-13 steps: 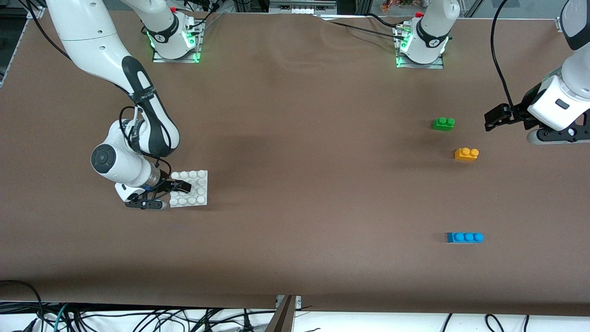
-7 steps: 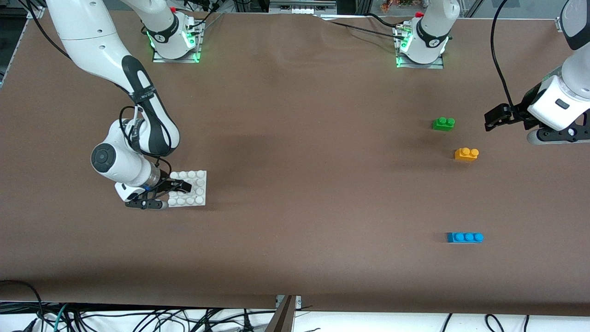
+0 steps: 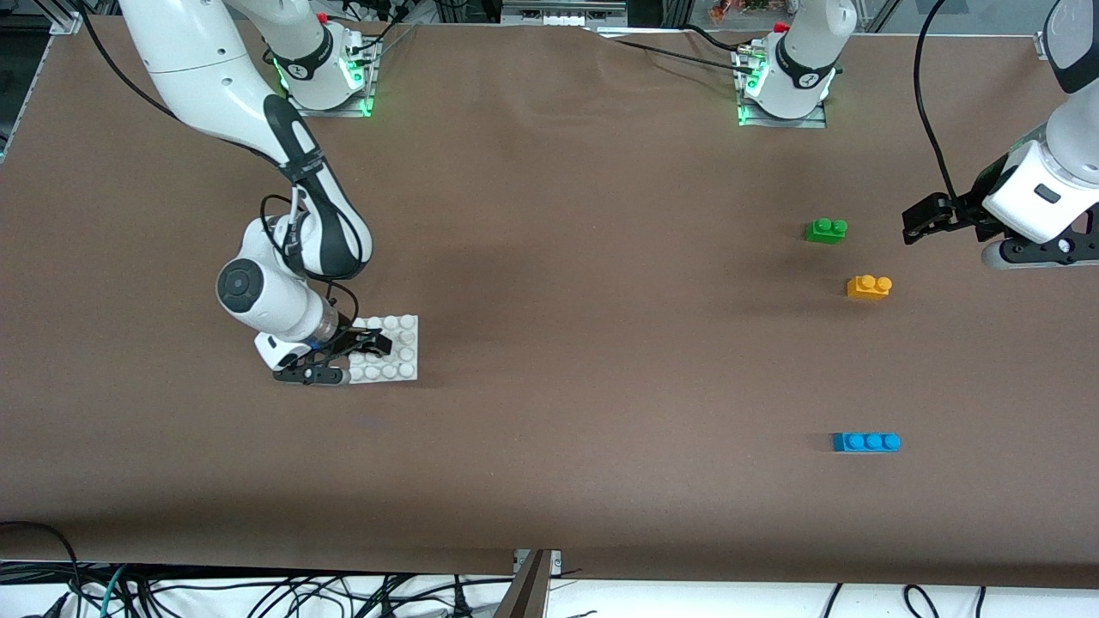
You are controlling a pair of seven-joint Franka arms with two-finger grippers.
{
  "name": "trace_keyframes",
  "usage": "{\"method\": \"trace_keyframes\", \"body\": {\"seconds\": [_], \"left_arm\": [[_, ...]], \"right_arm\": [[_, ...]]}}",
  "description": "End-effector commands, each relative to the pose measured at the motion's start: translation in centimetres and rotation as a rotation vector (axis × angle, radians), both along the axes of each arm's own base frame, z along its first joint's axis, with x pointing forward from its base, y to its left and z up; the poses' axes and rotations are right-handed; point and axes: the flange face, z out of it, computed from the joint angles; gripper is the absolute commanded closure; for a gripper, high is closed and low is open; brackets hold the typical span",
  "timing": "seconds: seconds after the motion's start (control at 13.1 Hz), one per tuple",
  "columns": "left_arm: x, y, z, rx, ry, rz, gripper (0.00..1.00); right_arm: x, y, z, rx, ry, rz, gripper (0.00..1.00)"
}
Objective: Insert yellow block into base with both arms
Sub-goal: 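Slide the white base plate toward the table middle with the right gripper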
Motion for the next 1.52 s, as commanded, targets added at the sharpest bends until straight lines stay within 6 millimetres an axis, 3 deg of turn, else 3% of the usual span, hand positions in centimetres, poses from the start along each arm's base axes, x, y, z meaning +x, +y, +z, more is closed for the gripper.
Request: {"method": "trace_keyframes", "body": {"seconds": [0.0,0.53,0.76,1.07,1.45], "left_arm": [[-0.1,-0.2,0.8,-0.021,0.001,0.006,0.00],[-0.1,-0.2,0.8,-0.021,0.003,0.006,0.00],[-0.1,-0.2,0.8,-0.020,0.003,0.008,0.00],[-0.1,-0.2,0.8,-0.021,0.003,0.006,0.00],[-0.1,-0.2,0.8,-0.021,0.003,0.006,0.00]], "right_arm": [[-0.8,3.2,-0.8,0.011,-0.022,-0.042,0.39],[-1.6,12.0,-1.8,0.028,-0.038,-0.053,0.39],[-3.0,18.7,-2.7,0.043,-0.042,-0.063,0.39],[-4.3,25.4,-3.5,0.066,-0.056,-0.114,0.39],[-6.6,30.5,-3.4,0.093,-0.058,-0.122,0.39]]}}
